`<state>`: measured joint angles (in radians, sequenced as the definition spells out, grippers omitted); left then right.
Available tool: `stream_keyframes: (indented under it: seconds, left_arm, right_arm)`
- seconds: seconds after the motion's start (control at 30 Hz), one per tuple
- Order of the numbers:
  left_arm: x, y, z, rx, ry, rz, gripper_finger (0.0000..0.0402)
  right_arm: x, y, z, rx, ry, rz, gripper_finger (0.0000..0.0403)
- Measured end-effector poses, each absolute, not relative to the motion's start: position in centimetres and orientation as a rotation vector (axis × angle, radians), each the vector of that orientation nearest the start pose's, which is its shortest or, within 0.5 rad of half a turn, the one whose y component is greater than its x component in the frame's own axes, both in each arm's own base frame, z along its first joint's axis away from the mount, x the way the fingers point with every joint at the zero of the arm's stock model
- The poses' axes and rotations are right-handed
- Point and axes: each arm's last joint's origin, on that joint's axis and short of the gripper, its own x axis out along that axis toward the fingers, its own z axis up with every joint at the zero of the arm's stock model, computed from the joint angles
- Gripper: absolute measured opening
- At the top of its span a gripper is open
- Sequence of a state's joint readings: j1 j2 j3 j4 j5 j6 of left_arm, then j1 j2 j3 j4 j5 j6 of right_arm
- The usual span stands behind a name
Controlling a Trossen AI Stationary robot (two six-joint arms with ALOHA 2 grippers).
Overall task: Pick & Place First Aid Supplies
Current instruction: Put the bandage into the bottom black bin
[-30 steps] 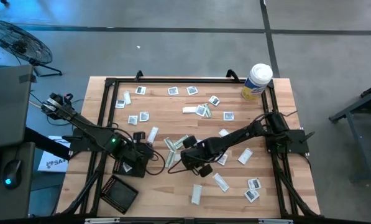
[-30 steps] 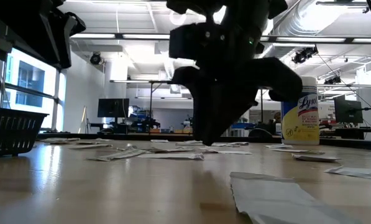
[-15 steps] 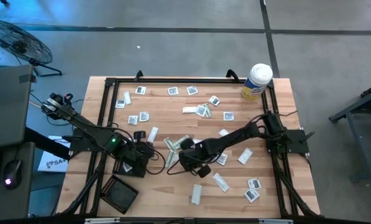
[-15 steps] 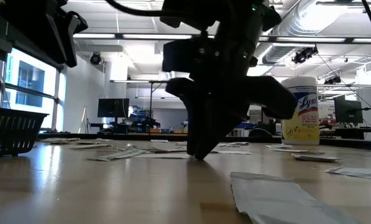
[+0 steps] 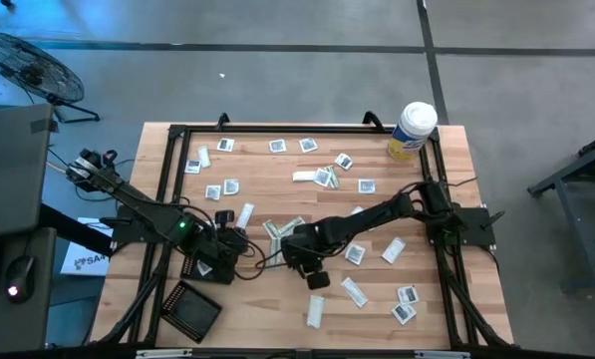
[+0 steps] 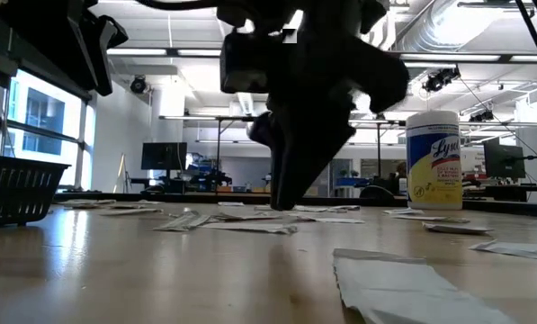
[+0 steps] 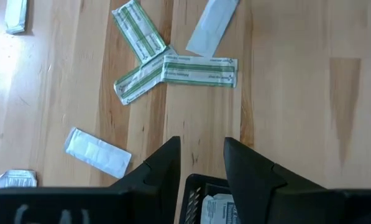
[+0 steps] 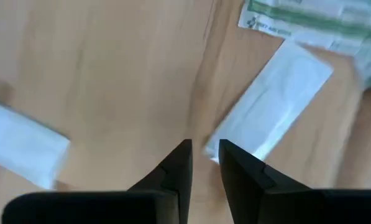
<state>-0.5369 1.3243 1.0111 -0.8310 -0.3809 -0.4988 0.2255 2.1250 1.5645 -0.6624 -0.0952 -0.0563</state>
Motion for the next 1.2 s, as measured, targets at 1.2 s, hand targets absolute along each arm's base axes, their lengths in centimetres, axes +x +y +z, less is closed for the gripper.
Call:
stream_keyframes:
  seconds: [1.2]
  left_arm:
    - [21.8, -11.7, 25.6, 0.078, 1.000, 0.120, 0.0119]
  right_arm:
    - [40.0, 9.9, 14.1, -0.259, 1.341, 0.271, 0.0073]
